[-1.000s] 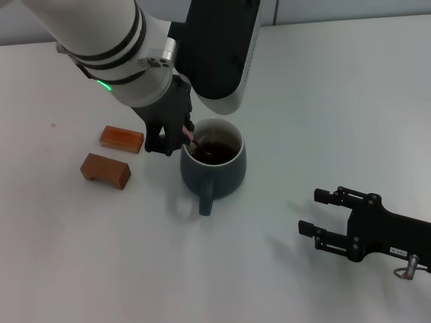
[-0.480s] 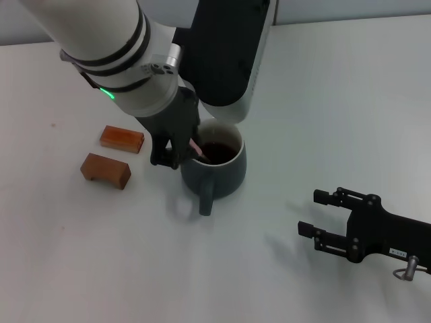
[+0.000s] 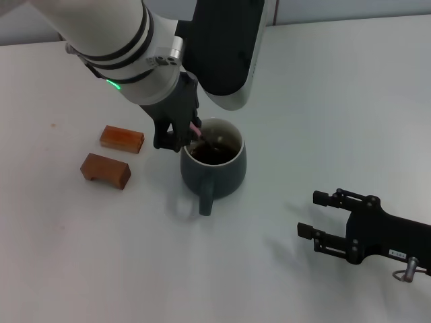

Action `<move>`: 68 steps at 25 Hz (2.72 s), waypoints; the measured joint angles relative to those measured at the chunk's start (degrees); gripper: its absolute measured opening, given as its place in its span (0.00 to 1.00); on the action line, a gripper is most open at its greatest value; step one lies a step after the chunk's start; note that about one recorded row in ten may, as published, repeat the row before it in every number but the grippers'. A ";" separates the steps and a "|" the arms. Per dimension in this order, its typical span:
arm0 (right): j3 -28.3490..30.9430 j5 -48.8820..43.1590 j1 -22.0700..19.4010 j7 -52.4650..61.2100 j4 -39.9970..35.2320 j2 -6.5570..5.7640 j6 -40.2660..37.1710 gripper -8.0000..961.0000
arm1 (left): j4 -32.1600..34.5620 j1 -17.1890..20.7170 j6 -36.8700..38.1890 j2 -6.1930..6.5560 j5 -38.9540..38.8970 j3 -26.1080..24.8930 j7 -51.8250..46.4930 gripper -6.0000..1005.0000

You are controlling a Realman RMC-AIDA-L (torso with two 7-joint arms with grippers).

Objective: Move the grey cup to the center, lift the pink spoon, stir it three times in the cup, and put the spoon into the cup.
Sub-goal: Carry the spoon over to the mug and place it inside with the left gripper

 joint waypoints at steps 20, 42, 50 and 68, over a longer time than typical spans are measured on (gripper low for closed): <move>-0.15 -0.07 0.00 0.06 0.00 0.00 -0.10 0.74 | 2.09 -0.33 2.28 0.00 -4.04 -0.02 0.11 0.16; -0.19 -0.24 -0.02 0.05 0.46 -0.10 -0.06 0.74 | 2.16 -0.07 3.37 0.00 -4.34 0.62 -1.41 0.16; -0.29 -0.30 -0.16 0.05 0.53 -0.09 -0.06 0.74 | 1.54 0.71 -1.58 0.00 -2.52 1.89 -2.21 0.17; -0.31 -0.35 -0.18 0.05 0.60 -0.09 -0.24 0.74 | 1.32 1.11 2.14 0.00 -0.25 1.14 -3.52 0.17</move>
